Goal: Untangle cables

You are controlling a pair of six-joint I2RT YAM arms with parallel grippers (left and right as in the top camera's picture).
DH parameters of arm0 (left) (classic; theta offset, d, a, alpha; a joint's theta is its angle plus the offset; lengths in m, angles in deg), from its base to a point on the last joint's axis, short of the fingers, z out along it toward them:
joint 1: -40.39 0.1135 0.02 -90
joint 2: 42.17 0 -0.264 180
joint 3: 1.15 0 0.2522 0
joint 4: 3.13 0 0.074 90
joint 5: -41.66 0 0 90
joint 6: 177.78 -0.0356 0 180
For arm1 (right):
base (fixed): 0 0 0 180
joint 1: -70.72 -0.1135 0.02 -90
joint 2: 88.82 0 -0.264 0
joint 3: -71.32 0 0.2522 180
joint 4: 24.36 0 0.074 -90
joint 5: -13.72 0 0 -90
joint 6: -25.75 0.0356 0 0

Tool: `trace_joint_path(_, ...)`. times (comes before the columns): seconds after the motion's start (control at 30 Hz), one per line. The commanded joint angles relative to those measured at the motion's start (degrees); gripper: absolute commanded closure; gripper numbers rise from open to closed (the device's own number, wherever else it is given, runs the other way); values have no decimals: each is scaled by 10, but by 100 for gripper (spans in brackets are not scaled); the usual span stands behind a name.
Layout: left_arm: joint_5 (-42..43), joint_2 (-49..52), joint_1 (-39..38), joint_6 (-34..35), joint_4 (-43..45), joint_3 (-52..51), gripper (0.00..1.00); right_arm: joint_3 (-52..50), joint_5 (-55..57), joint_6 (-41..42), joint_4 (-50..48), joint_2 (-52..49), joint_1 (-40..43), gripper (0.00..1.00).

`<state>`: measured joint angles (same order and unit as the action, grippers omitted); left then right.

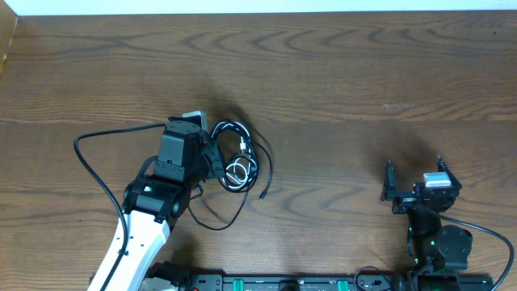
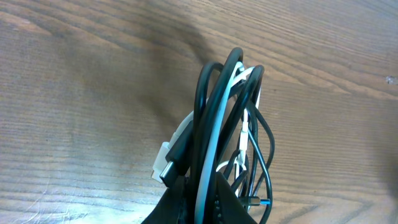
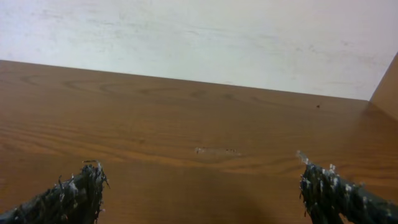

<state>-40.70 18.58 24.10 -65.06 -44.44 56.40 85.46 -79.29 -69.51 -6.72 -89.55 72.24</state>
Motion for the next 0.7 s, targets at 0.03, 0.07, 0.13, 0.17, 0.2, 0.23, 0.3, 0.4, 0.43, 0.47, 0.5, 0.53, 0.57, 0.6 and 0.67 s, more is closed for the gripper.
trace_joint_path(0.03,7,-9,1,5,9,17,93,-1,-3,-6,2,1,-4,1)
trace_joint_path(0.07,7,-10,1,5,10,17,93,-1,-3,-6,2,1,-4,1)
trace_joint_path(0.13,7,-15,1,5,13,17,93,-1,-3,-6,2,1,-4,1)
trace_joint_path(0.17,7,-18,1,5,14,17,93,-1,-3,-6,2,1,-4,1)
trace_joint_path(0.2,7,-21,1,5,15,17,93,-1,-3,-6,2,1,-4,1)
trace_joint_path(0.23,7,-24,1,5,17,17,92,-1,-3,-6,2,1,-4,1)
trace_joint_path(0.3,8,-30,1,5,19,17,93,-1,-3,-6,2,1,-4,1)
trace_joint_path(0.4,8,-39,1,5,19,17,93,-1,-3,-6,2,1,-4,1)
trace_joint_path(0.43,8,-40,1,5,19,17,92,-1,-3,-6,2,1,-4,1)
trace_joint_path(0.47,8,-41,1,5,18,17,93,-1,-3,-6,2,1,-4,1)
trace_joint_path(0.5,8,-41,1,5,17,17,92,-1,-3,-6,2,1,-4,1)
trace_joint_path(0.53,10,-41,1,5,17,17,93,-1,-3,-6,2,1,-4,1)
trace_joint_path(0.57,10,-41,1,5,15,17,93,-1,-3,-6,2,1,-4,1)
trace_joint_path(0.6,10,-41,1,5,13,17,93,-1,-3,-6,2,1,-4,1)
trace_joint_path(0.67,10,-41,1,5,11,17,92,-1,-3,-6,2,1,-4,1)
